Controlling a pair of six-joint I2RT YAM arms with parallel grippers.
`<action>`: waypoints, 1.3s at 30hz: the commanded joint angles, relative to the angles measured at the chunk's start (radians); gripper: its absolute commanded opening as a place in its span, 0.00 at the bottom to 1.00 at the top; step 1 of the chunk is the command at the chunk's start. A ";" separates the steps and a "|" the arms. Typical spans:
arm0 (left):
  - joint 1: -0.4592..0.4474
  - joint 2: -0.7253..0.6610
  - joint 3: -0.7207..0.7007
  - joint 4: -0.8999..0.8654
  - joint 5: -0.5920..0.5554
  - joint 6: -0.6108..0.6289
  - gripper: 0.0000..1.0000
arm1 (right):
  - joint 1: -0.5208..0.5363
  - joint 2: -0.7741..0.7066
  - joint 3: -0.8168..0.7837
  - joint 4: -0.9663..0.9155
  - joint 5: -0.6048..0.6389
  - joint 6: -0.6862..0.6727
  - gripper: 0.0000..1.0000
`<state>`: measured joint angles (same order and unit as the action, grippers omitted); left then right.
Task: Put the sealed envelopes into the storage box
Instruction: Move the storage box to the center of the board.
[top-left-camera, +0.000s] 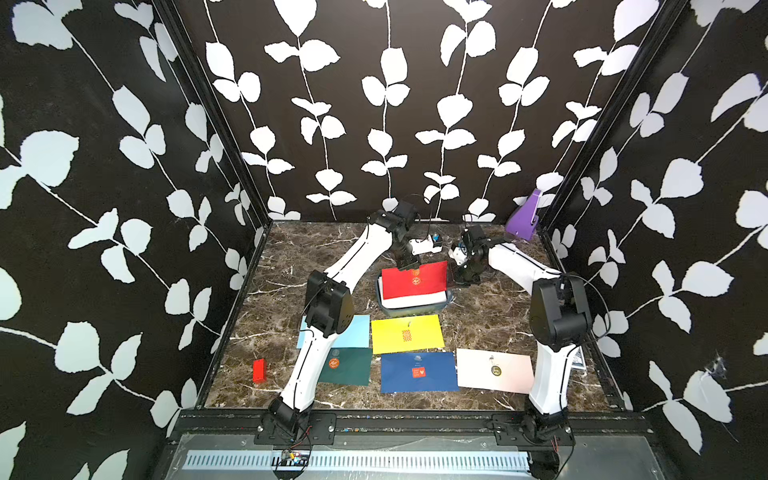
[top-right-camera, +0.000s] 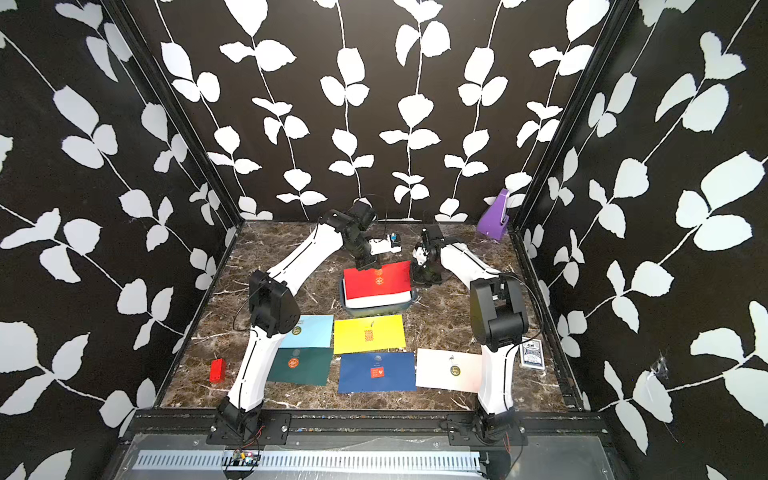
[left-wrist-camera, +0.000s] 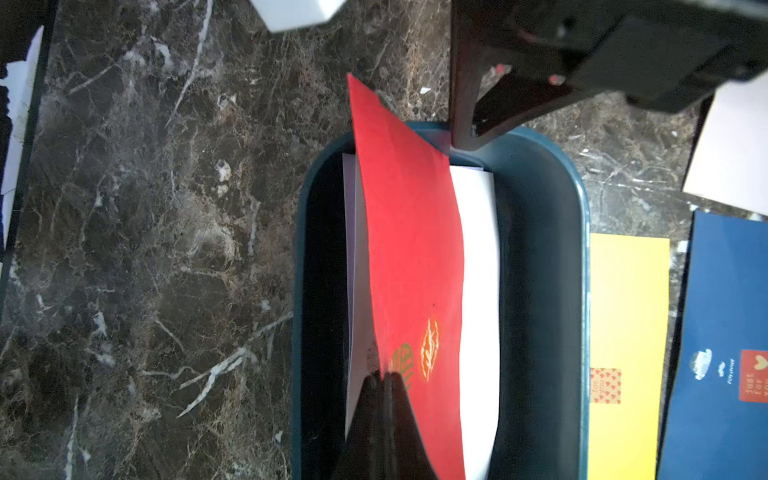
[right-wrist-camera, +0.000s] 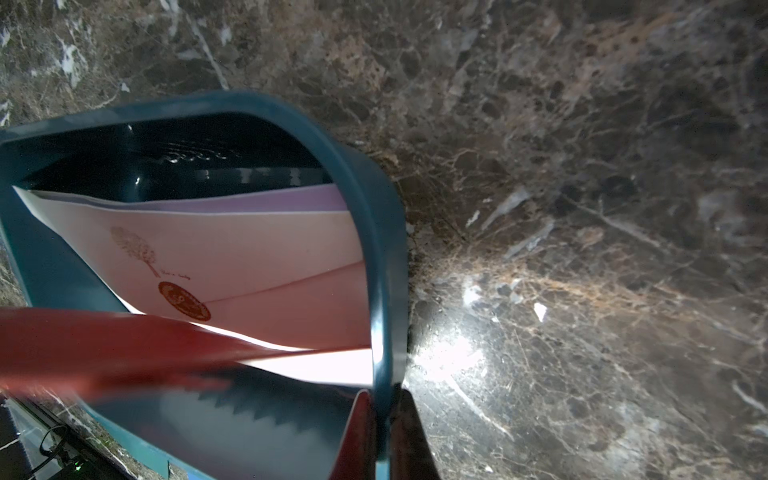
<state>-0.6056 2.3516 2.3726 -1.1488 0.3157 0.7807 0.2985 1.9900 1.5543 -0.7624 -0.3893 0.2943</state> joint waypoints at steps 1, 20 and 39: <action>0.001 0.021 -0.029 -0.001 -0.018 0.013 0.00 | 0.001 -0.035 -0.040 0.042 -0.006 0.059 0.03; -0.006 -0.042 0.001 0.153 -0.222 -0.145 0.44 | -0.003 -0.111 -0.209 0.282 0.033 0.312 0.05; -0.006 -0.416 -0.526 0.283 -0.381 -0.899 0.59 | -0.060 0.016 0.002 0.201 0.014 0.190 0.31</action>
<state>-0.6064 2.0022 1.9312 -0.9192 -0.0616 0.0322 0.2501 2.0022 1.5082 -0.5209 -0.3710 0.5289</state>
